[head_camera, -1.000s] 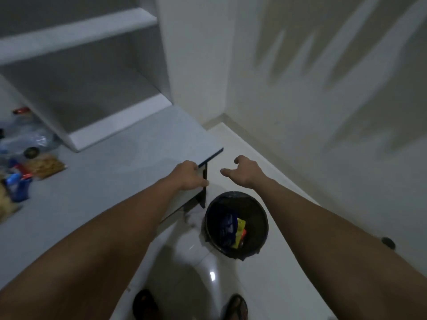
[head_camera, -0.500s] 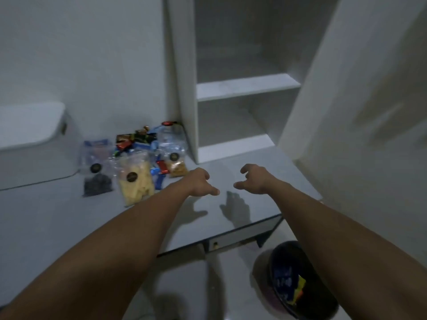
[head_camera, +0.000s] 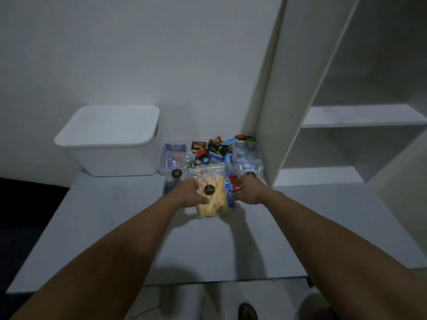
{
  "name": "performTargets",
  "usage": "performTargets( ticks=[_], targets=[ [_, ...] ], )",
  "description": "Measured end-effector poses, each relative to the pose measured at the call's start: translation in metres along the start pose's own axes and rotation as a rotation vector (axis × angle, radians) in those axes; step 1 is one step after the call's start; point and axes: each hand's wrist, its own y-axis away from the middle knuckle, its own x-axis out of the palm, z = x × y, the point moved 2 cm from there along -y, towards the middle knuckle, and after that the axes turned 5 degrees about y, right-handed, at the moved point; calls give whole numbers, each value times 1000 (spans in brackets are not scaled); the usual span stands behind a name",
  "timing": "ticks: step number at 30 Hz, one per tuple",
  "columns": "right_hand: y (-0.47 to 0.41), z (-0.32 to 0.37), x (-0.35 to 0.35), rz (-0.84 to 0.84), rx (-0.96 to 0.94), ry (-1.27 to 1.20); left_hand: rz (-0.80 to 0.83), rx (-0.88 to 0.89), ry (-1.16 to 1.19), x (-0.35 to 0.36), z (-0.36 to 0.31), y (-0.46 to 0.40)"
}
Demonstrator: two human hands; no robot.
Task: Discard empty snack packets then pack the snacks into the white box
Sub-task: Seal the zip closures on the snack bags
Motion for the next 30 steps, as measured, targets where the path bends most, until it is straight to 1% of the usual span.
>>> performTargets(
  ticks=[2, 6, 9, 11, 15, 18, 20, 27, 30],
  targets=[
    [-19, 9, 4, 15, -19, 21, -19, -27, 48, -6, 13, -7],
    [-56, 23, 6, 32, -44, -11, -45, -67, 88, -19, 28, -26],
    [-83, 37, 3, 28, -88, -44, -82, -106, 161, -29, 36, -40],
    [-101, 48, 2, 29, -135, -73, -128, -141, 207, -37, 39, -48],
    [-134, 67, 2, 2, -205, -94, -279, -227, 312, -53, 46, -64],
    [-155, 78, 3, -54, -215, -158, -329, -259, 361, -61, 51, -78],
    [-166, 85, 5, -54, -221, -181, -356, -271, 402, -67, 55, -86],
    [-200, 102, 23, 17, -128, -255, -262, -278, 617, -74, 64, -118],
    [-207, 108, 30, -5, -87, -298, -185, -260, 702, -77, 71, -130]
  ],
)
